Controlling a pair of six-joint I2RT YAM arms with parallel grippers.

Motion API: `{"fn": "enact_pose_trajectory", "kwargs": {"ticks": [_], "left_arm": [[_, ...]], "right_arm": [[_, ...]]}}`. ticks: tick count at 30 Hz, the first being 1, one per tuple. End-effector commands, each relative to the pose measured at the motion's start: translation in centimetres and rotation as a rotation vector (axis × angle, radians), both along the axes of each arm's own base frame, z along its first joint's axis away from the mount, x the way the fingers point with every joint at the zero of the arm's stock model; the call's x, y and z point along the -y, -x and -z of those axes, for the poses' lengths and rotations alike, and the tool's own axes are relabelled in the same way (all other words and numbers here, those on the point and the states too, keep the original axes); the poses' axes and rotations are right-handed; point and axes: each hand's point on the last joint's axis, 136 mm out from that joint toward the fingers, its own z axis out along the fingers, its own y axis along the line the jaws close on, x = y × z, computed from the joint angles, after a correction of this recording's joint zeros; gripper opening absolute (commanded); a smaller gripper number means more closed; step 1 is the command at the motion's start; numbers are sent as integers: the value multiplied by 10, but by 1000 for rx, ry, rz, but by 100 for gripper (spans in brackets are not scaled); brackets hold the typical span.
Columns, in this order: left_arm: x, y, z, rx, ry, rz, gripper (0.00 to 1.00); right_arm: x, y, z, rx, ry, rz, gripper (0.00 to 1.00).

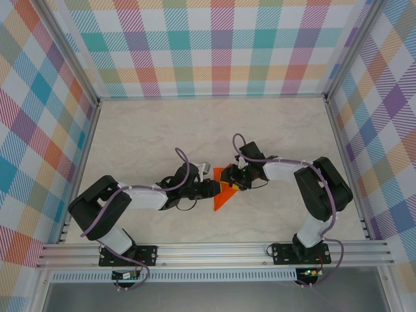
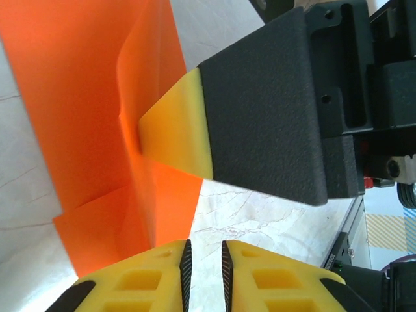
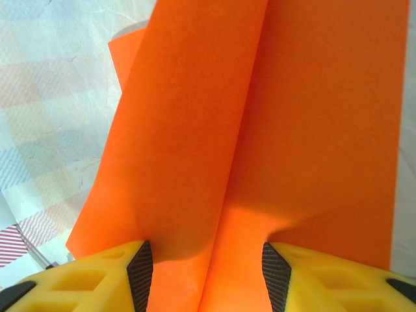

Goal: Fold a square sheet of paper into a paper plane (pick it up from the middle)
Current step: Fourth fold the wing at the center of the table.

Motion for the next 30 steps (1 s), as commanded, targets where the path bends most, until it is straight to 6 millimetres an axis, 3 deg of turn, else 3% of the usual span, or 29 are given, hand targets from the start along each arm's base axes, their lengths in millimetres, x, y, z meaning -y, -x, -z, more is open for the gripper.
{"fn": "enact_pose_trajectory", "kwargs": {"ticks": [1,16,30], "left_arm": [[7,-8,-10,9,38,3,20],[-6,-10,26,-45,-103,-34,14],[-8,-11,31,-47,-122,-40,13]], "right_arm": [[20,9,32,-59,121,17,52],[23,10,35,-67,146,15,53],[32,14,48,-98,227,8,51]]}}
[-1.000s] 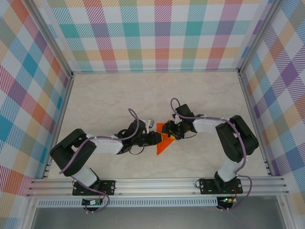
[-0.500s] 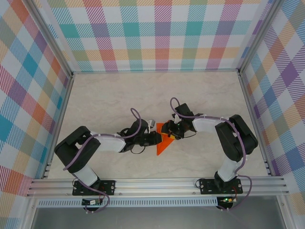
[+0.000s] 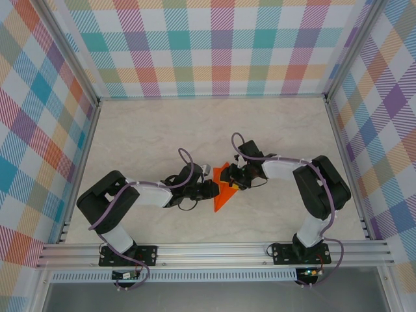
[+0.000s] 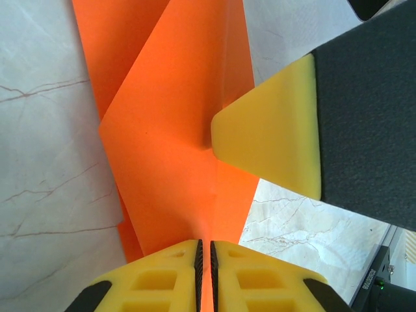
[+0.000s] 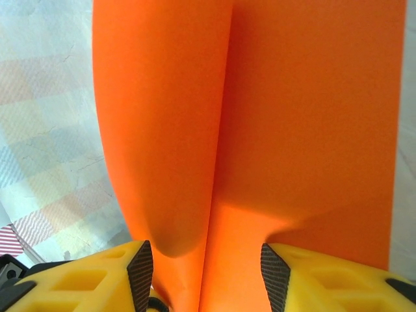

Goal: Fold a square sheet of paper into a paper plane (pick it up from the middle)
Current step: Fourth fold the wing at the center of the table.

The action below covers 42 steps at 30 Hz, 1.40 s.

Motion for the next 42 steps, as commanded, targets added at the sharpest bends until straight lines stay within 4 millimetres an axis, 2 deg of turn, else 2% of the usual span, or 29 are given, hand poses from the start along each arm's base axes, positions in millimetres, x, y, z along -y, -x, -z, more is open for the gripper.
{"fn": "enact_pose_trajectory", "kwargs": {"ticks": [1,10,18,22,31,42], "left_arm": [[-1,-7,1,11,-20,-5,13],[-1,-9,-3,19,-20,-9,13],[-2,-12,-28,59,15,-31,16],[0,-11,-33,52,41,-33,16],[8,-2,-30,17,81,10,16],[2,2,-8,-26,-2,5,13]], "right_arm": [[33,15,47,-79,211,17,50],[41,18,56,-103,272,35,45],[46,21,63,-128,311,47,44],[49,22,64,-137,324,53,44],[54,24,67,-158,361,73,46],[58,25,69,-172,388,85,46]]}}
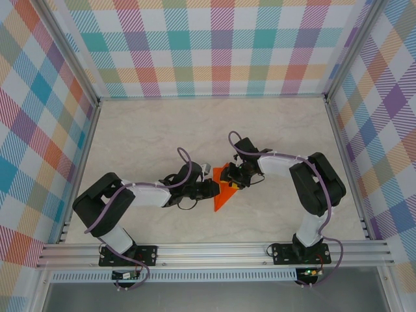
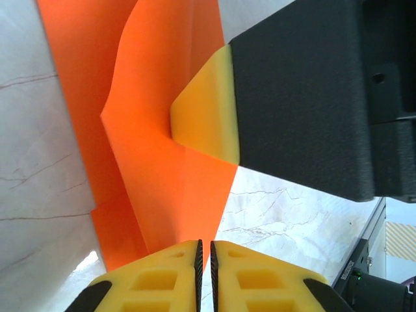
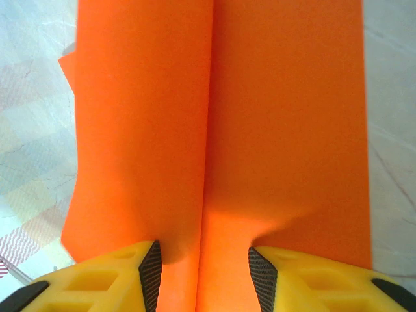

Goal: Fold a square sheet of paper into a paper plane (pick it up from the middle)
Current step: Fourth fold the wing at the center of the table.

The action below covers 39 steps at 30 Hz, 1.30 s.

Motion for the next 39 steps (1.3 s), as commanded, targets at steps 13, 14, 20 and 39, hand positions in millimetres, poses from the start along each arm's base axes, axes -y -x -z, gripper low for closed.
{"fn": "enact_pose_trajectory", "kwargs": {"ticks": [13,14,20,39], "left_arm": [[-4,-5,18,-18,-79,-13,10],[-4,-6,17,-15,-80,-14,9],[-4,-5,20,-21,-85,-12,9],[-7,-1,21,-28,-84,-10,8]], "right_arm": [[60,29,67,-124,327,50,44],[61,30,68,-126,330,51,44],[61,30,70,-130,336,47,44],[58,36,80,-152,368,-6,46]]}}
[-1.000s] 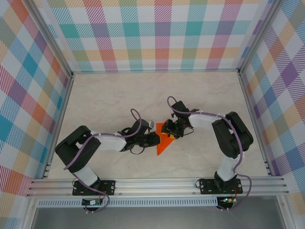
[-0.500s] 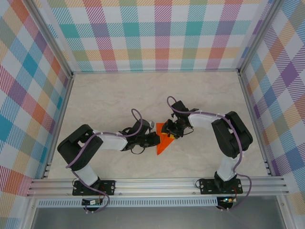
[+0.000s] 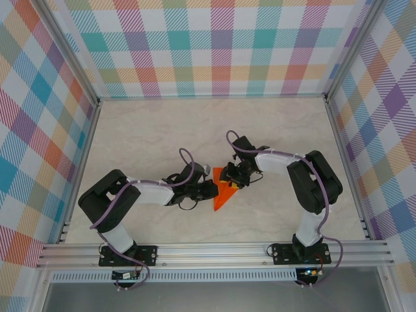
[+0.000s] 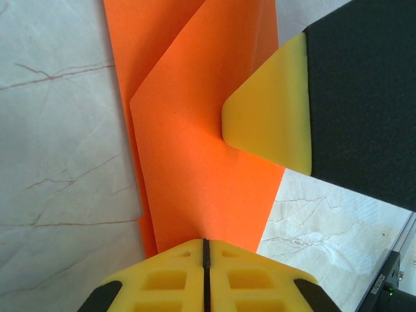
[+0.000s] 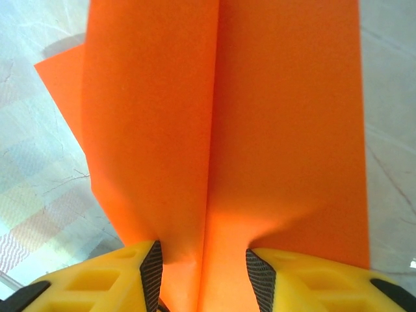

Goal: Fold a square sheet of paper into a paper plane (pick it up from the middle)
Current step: Fourth fold the wing at the center of the table.

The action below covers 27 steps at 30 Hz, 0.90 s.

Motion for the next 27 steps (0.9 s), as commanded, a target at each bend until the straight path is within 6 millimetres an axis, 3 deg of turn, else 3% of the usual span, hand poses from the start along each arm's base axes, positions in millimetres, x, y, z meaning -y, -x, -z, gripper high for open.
{"fn": "enact_pose_trajectory", "kwargs": {"ticks": [1,13,27], "left_arm": [[-2,2,1,5,-14,13,8],[8,-1,-30,51,66,30,11],[8,0,-10,12,27,33,10]], "right_arm": [[58,34,73,-107,315,-7,46],[59,37,79,-119,354,-43,49],[63,40,85,-140,394,-49,52]]}}
